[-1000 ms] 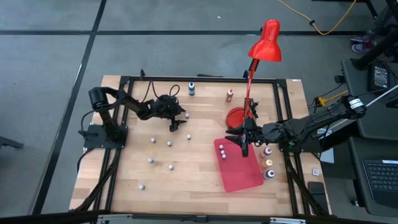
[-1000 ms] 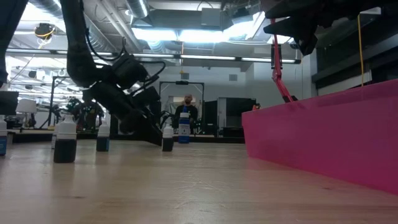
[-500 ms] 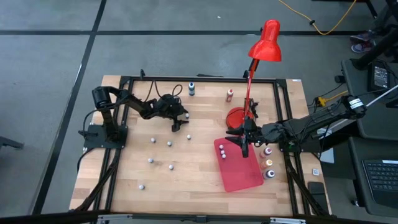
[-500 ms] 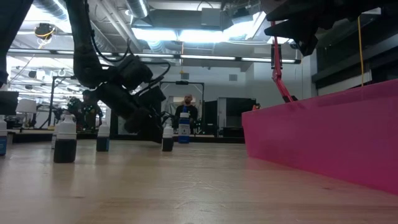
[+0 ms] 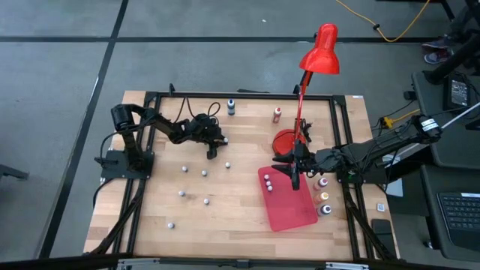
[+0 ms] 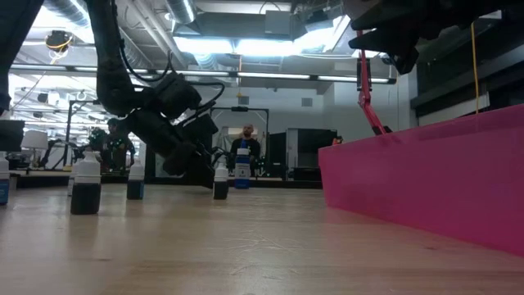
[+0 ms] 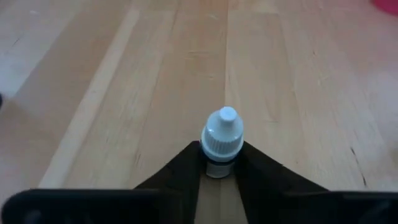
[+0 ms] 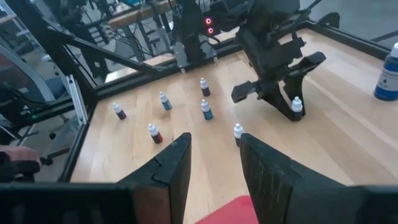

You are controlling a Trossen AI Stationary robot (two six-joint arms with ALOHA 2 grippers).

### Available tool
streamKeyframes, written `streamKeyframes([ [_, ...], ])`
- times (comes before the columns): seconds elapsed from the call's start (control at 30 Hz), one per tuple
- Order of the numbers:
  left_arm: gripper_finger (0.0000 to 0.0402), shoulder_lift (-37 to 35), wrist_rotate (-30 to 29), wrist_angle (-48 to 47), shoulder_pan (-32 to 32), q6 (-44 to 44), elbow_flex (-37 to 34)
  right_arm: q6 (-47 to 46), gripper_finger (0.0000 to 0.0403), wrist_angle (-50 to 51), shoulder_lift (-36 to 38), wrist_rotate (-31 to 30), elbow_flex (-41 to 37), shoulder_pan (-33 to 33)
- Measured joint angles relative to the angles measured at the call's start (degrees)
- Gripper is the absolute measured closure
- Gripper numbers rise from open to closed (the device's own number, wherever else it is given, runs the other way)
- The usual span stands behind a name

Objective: Pick & Place food coloring
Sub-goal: Put the small black food coloring bottle into the red bin

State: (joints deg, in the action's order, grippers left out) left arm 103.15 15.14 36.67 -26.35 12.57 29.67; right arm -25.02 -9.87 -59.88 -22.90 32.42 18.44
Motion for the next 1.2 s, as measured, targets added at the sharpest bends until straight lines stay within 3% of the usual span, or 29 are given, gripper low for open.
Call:
streamKeyframes([
  [0.27, 0.0343, -0.8, 0.3, 2.6, 0.5, -6.0, 0.0, 0.0, 0.0263, 0.4, 0.0, -0.1, 0.0, 0.0],
  [0.5, 0.0344, -7.8, 0.4, 0.3, 4.8, -11.2, 2.5, 4.9, 0.0263, -0.4, 0.0, -0.1, 3.1, 0.0],
  [0.83, 0.0346, -18.3, -3.5, -28.8, 13.6, -11.4, 17.1, 9.3, 0.0256, 17.7, 0.0, 1.7, 19.5, -2.7],
  [1.0, 0.0347, -19.1, -4.8, -40.1, 18.0, -13.8, 26.0, 8.5, 0.0226, 30.2, -1.2, 3.5, 30.2, -4.9],
  [1.2, 0.0347, -19.1, -11.9, -51.4, 22.8, -14.7, 36.8, 5.8, 0.0186, 42.3, -5.4, 8.4, 41.7, -7.9],
])
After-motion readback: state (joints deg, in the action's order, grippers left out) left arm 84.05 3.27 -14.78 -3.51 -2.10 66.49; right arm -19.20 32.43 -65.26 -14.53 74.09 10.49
